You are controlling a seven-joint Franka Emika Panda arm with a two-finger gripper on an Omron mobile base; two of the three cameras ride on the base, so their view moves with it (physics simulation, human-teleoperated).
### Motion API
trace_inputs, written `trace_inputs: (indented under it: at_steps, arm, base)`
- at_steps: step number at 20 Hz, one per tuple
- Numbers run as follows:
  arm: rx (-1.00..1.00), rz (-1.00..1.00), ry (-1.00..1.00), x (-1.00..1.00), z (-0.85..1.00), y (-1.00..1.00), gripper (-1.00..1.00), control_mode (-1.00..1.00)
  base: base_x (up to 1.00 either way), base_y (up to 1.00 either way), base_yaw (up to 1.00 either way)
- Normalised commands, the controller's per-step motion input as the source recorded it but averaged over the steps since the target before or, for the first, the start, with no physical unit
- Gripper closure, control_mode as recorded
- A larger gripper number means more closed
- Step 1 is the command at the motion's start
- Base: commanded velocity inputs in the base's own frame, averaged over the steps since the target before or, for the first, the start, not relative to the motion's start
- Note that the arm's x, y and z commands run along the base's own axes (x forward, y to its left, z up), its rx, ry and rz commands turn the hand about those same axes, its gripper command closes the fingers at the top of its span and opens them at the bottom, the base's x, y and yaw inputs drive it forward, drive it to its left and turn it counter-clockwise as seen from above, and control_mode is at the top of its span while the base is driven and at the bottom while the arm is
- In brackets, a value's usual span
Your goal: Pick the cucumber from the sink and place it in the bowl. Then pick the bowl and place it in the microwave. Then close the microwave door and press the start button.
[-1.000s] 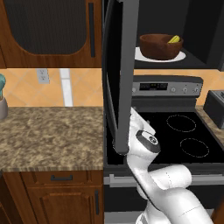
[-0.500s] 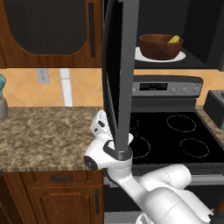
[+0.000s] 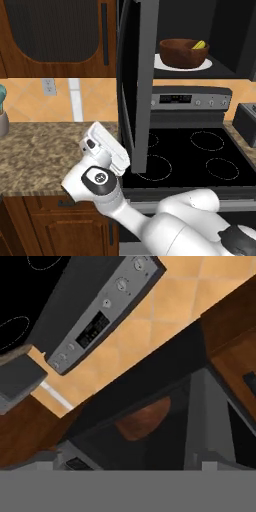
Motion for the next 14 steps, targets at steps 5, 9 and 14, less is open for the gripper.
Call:
trace_inputs:
  at_steps: [5,9,14]
  arm:
    - [-0.01,-0.23,-0.21,-0.5,0.54,0.15,-1.0,-1.0]
    - [0.0,-0.24,-0.18,-0.55,0.47,-0.19,-1.0,-1.0]
    - [0.0,-0.2,-0.19,-0.59,0.36,-0.44,-1.0,-1.0]
  base:
    - [0.0,0.0,0.0]
    - [0.0,0.0,0.0]
    - [0.0,0.0,0.0]
